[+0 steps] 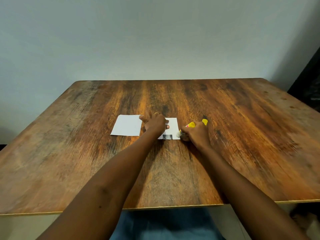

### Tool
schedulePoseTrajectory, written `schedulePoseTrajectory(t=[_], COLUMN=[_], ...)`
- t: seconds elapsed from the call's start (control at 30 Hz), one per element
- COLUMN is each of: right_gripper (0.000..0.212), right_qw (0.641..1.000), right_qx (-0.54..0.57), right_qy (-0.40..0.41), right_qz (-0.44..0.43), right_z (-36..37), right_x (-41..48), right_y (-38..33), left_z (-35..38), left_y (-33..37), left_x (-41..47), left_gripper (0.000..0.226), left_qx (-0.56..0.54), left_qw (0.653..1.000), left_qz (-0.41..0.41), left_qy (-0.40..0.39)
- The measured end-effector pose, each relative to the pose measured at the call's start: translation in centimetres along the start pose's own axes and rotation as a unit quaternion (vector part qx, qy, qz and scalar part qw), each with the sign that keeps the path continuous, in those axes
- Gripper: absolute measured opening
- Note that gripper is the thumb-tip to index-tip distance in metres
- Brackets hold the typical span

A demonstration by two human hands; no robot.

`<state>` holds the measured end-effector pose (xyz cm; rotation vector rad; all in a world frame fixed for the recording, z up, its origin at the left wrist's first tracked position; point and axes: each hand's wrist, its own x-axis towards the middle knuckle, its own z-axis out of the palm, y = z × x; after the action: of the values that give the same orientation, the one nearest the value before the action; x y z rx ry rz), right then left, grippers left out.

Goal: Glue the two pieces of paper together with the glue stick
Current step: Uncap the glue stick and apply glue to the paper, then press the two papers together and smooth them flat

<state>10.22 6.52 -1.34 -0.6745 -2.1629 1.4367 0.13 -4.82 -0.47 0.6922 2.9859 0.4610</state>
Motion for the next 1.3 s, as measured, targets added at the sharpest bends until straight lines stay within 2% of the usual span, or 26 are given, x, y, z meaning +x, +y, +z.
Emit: schedulePoseTrajectory(t=[0.23, 0.37, 0.47, 0.53, 0.7, 0.77, 0.87, 0.97, 1.1, 1.3], right_gripper=[0.026, 0.022, 0.006, 0.006, 0.025, 0.029, 0.036, 0.037, 0.037, 0.034], right_qw=[0.997, 0.975, 0.953, 0.947, 0.944, 0.952, 0.977, 0.991, 0.996, 0.993], right_qx=[0.070, 0.207, 0.284, 0.300, 0.318, 0.296, 0.203, 0.118, -0.009, -0.031], right_qy=[-0.023, 0.005, -0.010, -0.011, 0.032, 0.043, 0.057, 0.059, 0.088, 0.104], right_qz=[0.022, 0.085, 0.109, 0.117, 0.083, 0.058, 0.037, 0.016, -0.029, -0.037], right_z=[-0.5, -1.6, -2.6, -3.3, -4.4, -4.5, -4.8, -5.1, -5.5, -5.7], right_x=[-0.2, -0.3, 0.0, 0.2, 0.5, 0.8, 1.0, 1.0, 0.9, 0.7], right_y=[0.3, 0.0, -0.2, -0.2, 0.5, 1.1, 2.1, 2.7, 3.0, 3.1], left_z=[-0.1, 0.2, 0.2, 0.3, 0.8, 1.1, 1.4, 1.5, 1.7, 1.7], left_y=[0.0, 0.1, 0.3, 0.5, 0.8, 1.1, 1.6, 2.1, 2.5, 3.2], left_x=[-0.2, -0.5, -0.8, -1.0, -1.1, -1.1, -1.1, -1.0, -1.4, -2.0], left_gripper=[0.035, 0.033, 0.030, 0.029, 0.030, 0.031, 0.031, 0.033, 0.034, 0.033], left_qx=[0.024, 0.010, 0.000, -0.009, -0.038, -0.055, -0.070, -0.086, -0.091, -0.111], left_qw=[1.000, 1.000, 1.000, 0.999, 0.997, 0.996, 0.993, 0.994, 0.994, 0.992], left_qz=[0.003, 0.008, 0.012, 0.011, 0.017, 0.034, 0.040, 0.039, 0.039, 0.019], left_qy=[0.002, 0.017, 0.028, 0.042, 0.062, 0.067, 0.083, 0.053, 0.056, 0.060])
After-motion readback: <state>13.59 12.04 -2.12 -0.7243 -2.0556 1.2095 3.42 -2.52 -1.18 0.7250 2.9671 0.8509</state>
